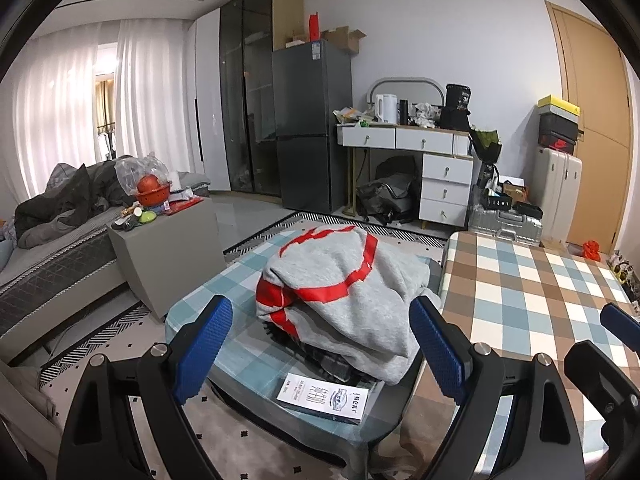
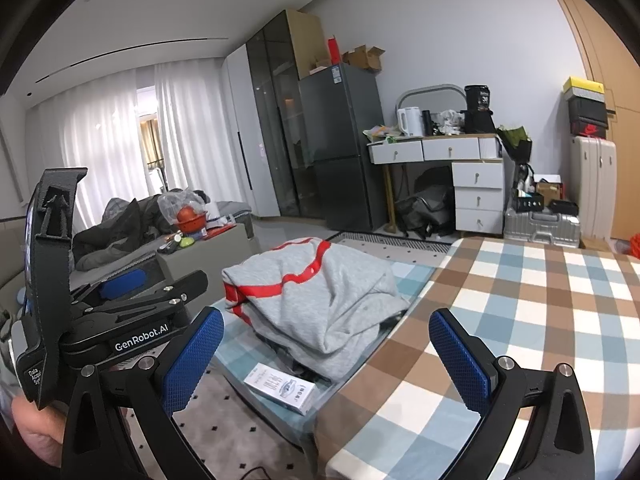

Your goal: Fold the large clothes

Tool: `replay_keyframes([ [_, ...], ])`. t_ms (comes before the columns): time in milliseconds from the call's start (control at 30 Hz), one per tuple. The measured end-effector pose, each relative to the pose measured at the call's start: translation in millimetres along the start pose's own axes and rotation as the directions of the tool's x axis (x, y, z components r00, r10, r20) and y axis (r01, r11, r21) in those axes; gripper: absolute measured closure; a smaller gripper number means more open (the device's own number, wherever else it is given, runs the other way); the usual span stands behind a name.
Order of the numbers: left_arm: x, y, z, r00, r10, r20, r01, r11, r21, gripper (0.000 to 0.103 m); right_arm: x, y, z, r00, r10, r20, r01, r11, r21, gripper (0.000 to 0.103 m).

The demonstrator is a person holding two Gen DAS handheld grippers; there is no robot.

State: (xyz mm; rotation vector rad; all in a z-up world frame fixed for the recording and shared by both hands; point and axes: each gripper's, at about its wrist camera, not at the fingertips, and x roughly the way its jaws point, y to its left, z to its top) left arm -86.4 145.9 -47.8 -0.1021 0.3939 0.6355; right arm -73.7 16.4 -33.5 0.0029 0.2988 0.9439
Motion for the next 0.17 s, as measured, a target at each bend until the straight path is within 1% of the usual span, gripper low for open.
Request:
replay_keyframes([
  [100, -2.8, 0.4, -0.5, 0.999, 0.0, 0.036, 0.0, 1.0, 0.001, 0.016, -0.1, -0.3, 0.0, 1.0, 0.002, 0.001, -0.002, 1.0, 0.003, 0.0],
  [167, -1.6, -0.4, 0.0, 0.999, -0.024, 0.034, 0.023, 1.0, 0.007, 0.016, -0.6, -0.7, 0.1, 1.0, 0.003, 0.0, -0.003, 1.0, 0.004, 0.0],
])
